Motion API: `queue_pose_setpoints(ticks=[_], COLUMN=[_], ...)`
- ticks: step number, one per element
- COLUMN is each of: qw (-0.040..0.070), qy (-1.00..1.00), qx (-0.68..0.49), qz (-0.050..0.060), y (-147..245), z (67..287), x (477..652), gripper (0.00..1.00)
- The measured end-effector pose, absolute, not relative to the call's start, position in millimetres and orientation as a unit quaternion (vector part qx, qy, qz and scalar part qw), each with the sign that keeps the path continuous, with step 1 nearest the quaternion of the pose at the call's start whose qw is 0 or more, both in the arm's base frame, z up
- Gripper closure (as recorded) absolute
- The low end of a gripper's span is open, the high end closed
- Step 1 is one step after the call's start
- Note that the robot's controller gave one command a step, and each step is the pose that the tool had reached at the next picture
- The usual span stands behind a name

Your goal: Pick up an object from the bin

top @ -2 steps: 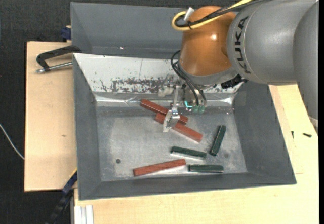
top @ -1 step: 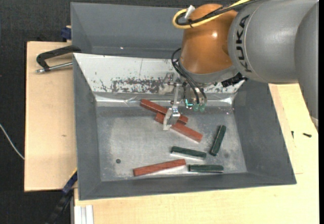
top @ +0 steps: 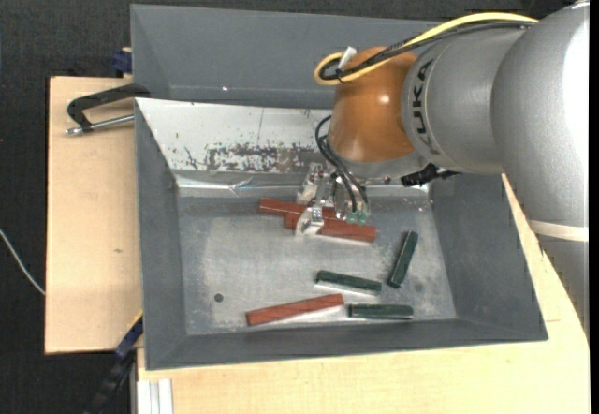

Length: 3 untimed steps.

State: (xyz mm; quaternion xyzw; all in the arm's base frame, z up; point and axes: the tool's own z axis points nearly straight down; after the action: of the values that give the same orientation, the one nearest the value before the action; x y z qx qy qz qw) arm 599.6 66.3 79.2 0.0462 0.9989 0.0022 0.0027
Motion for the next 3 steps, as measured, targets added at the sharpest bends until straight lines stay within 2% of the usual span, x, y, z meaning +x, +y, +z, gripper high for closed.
queue_pose_setpoints(ticks=[1, 2, 3], qw=[0.003, 0.002, 0.002], qy=[0.999, 0.999, 0.999], qx=[0.046, 0.032, 0.032], qz=[0.002, 0.001, 0.001], y=[66.3, 70.0, 70.0], z=[79.2, 195.7, 195.7], x=[599.6, 576.7, 576.6], gripper=[1.00, 1.00, 1.00])
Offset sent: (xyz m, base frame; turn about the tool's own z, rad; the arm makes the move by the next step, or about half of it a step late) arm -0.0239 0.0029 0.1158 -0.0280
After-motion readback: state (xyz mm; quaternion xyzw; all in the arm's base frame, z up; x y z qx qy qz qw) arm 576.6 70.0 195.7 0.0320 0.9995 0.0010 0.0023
